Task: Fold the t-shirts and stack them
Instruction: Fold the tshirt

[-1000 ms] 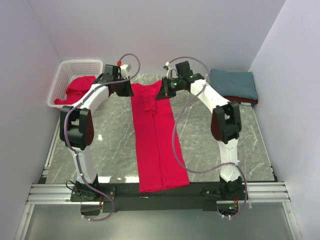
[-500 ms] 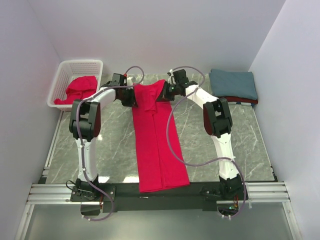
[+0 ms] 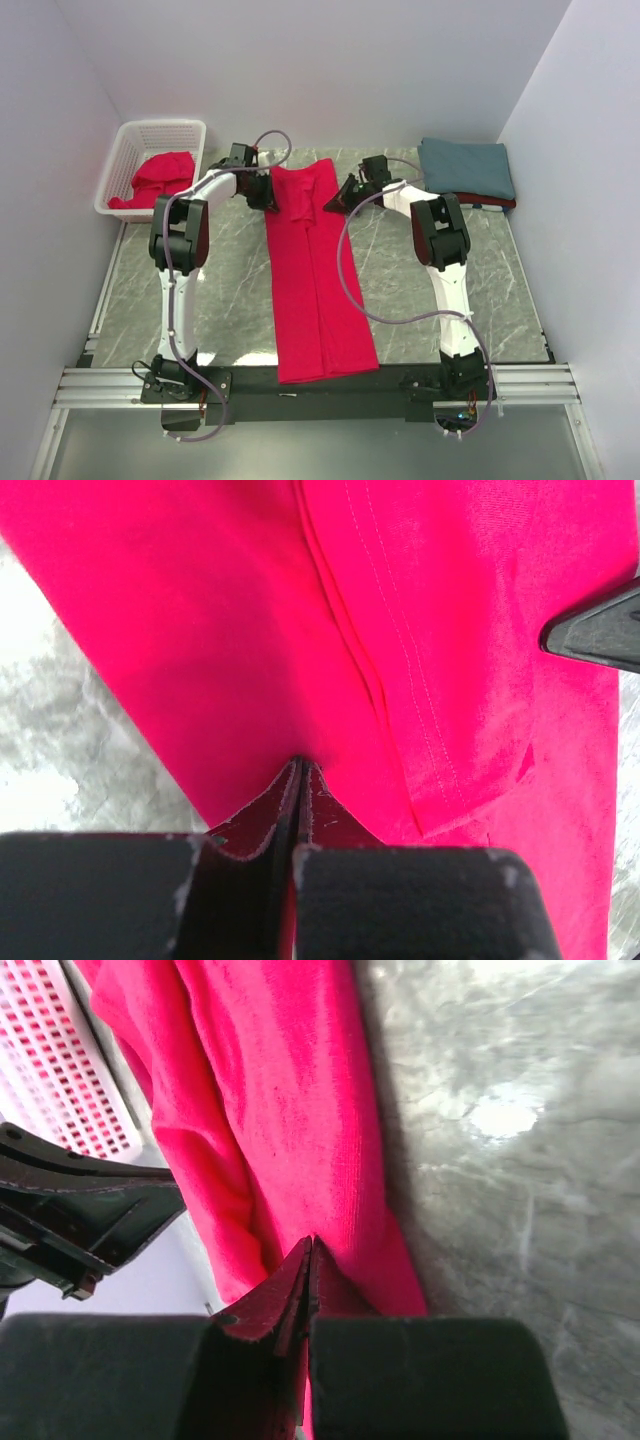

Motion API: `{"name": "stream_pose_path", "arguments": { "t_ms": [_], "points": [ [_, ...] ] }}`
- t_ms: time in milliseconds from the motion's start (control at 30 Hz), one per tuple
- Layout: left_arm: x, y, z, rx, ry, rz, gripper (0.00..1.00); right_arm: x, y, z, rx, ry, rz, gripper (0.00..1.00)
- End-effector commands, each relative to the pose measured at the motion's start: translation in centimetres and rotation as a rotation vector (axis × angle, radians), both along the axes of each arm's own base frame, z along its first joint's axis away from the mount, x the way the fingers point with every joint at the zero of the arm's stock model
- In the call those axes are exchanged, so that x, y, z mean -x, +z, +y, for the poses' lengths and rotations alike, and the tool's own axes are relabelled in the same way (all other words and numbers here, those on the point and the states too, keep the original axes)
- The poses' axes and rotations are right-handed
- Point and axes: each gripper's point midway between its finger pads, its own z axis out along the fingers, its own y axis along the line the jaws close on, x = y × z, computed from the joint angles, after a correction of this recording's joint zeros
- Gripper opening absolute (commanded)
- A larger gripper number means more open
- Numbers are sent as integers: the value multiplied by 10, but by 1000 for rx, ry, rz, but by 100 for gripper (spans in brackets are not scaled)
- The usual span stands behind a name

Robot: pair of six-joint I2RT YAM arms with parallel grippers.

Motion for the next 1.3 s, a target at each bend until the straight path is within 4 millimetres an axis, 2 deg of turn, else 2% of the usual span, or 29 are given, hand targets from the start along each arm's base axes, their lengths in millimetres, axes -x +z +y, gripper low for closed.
{"name": "stream_pose_path", "arguments": {
  "t_ms": [0,133,300,400,433,467,533,567,600,633,700,733,767,800,833,867,933,967,1000,1033,1067,1133,1167,1200,1267],
  "points": [
    [-11,1,-7,-8,-1,-20,5,-10,-11,-22,71,-114,28,0],
    [-18,-1,-19,-5,-29,-26,5,-4,-18,-40,91,-161,74,0],
    [-29,-9,-29,-3,-32,-35,4,-11,-18,-66,95,-208,76,0],
    [-41,-5,-33,3,-31,-58,4,-20,-16,-73,102,-203,52,0],
    [-44,-5,-32,1,-27,-63,3,-28,-7,-71,101,-194,24,0],
    [-46,-3,-31,1,-24,-71,3,-32,-11,-72,112,-172,7,0],
    [-48,2,-30,9,-20,-88,3,-43,3,-66,90,-134,-45,0],
    [-51,16,-31,23,-21,-123,4,-47,11,-63,88,-111,-78,0],
    [-50,19,-29,23,-21,-133,3,-47,22,-59,67,-79,-105,0],
    [-52,42,-27,29,-26,-179,2,-50,44,-55,46,-52,-147,0],
    [-51,67,-25,77,-43,-230,3,-41,72,-49,5,29,-199,0],
    [-49,81,-25,100,-49,-254,4,-36,97,-45,-7,59,-241,0],
    [-46,113,-25,125,-56,-310,5,-30,109,-44,-10,101,-273,0],
    [-36,119,-28,159,-86,-310,6,-23,120,-42,-21,132,-283,0],
    [-29,128,-29,171,-100,-317,6,-7,140,-39,-51,178,-288,0],
    [-14,136,-29,189,-120,-313,6,3,148,-37,-67,217,-305,0],
    [12,144,-39,264,-183,-284,8,34,158,-34,-124,262,-290,4],
    [24,157,-40,292,-196,-293,10,45,158,-33,-142,266,-267,6],
    [43,136,-39,321,-179,-209,12,56,155,-32,-155,276,-250,8],
    [54,136,-44,367,-199,-197,14,74,148,-31,-162,285,-219,8],
    [76,121,-44,392,-190,-137,14,86,146,-27,-167,300,-207,8],
    [94,113,-48,445,-184,-79,13,111,133,-26,-170,313,-172,8],
    [107,101,-48,449,-178,-39,13,120,127,-23,-162,326,-162,8],
    [113,96,-50,455,-184,-22,13,132,114,-24,-159,329,-127,8],
    [126,79,-51,459,-183,38,12,138,106,-20,-143,339,-130,6]
  ]
}}
